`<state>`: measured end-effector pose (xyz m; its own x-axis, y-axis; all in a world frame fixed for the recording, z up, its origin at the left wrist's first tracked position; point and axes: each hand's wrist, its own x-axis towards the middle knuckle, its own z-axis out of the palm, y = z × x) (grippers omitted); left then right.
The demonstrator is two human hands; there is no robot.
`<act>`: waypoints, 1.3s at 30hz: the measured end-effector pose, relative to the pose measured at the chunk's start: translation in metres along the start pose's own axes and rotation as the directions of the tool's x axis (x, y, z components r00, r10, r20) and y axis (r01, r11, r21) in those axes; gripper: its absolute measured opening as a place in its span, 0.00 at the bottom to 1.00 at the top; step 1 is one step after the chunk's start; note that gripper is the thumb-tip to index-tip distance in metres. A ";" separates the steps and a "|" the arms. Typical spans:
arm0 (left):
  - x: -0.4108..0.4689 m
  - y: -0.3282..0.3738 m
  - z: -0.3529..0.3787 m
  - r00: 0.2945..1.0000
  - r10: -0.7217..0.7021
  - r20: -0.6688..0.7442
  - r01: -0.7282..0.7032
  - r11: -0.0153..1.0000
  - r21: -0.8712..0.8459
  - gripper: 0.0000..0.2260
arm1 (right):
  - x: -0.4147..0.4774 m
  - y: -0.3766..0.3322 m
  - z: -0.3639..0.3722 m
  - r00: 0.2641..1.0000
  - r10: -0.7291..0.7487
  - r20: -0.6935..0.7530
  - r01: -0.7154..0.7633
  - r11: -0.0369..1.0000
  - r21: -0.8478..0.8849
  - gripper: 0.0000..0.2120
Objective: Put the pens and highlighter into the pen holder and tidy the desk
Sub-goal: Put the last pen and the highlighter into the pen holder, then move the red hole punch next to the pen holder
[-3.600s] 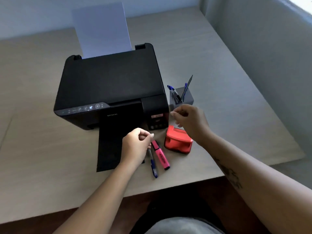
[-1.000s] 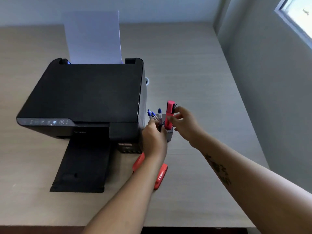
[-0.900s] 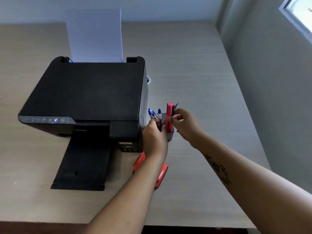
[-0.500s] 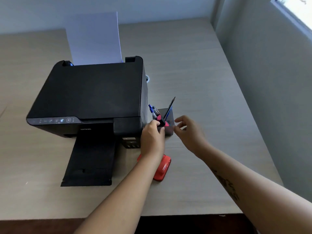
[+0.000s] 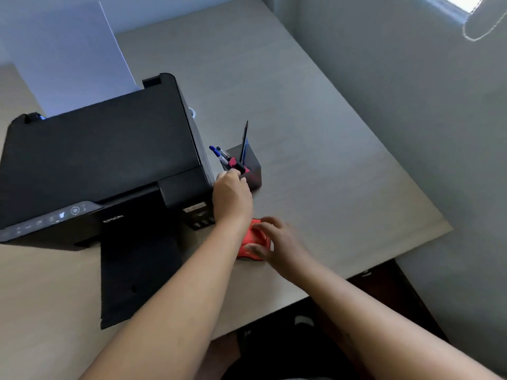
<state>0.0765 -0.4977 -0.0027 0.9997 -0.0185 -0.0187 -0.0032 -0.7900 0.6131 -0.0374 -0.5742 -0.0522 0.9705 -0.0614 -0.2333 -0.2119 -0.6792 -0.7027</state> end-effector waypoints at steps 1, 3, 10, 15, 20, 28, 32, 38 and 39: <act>0.000 -0.001 0.000 1.000 0.004 0.007 -0.004 1.000 -0.004 0.11 | 0.000 0.000 0.002 1.000 -0.007 -0.016 0.007 1.000 -0.007 0.22; 0.000 -0.001 -0.001 1.000 0.010 0.023 -0.009 1.000 -0.011 0.11 | 0.000 0.000 0.001 1.000 -0.014 -0.023 0.013 0.999 -0.029 0.21; 0.000 -0.003 0.001 1.000 0.004 0.030 -0.003 1.000 -0.019 0.10 | 0.001 0.022 -0.039 0.998 0.052 0.035 -0.045 0.985 -0.165 0.23; 0.001 0.000 0.006 0.998 -0.055 0.000 0.055 0.997 -0.046 0.08 | 0.020 0.050 -0.084 0.995 0.094 0.038 -0.079 0.953 -0.293 0.22; 0.007 0.004 0.016 0.994 -0.094 -0.060 0.092 0.995 -0.034 0.08 | 0.054 0.067 -0.112 0.998 0.051 -0.036 -0.061 0.939 -0.338 0.21; 0.027 0.004 0.035 0.990 -0.064 -0.122 0.061 0.998 -0.032 0.09 | 0.099 0.058 -0.096 0.999 -0.041 0.030 0.050 0.854 -0.518 0.26; 0.043 0.002 0.044 0.986 -0.036 -0.163 0.028 0.998 -0.047 0.08 | 0.134 0.058 -0.103 0.998 -0.065 0.013 0.063 0.862 -0.503 0.24; 0.064 0.007 0.048 0.985 -0.028 -0.169 0.026 1.000 -0.014 0.07 | 0.180 0.054 -0.108 0.994 -0.106 -0.026 0.080 0.866 -0.494 0.19; 0.066 0.007 0.047 0.986 -0.026 -0.167 0.024 1.000 -0.010 0.07 | 0.184 0.053 -0.107 0.994 -0.107 -0.027 0.081 0.869 -0.488 0.19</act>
<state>0.1416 -0.5334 -0.0373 0.9897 0.1044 0.0976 0.0216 -0.7843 0.6200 0.1422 -0.7002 -0.0603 0.9903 -0.0077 -0.1384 -0.0495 -0.9524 -0.3010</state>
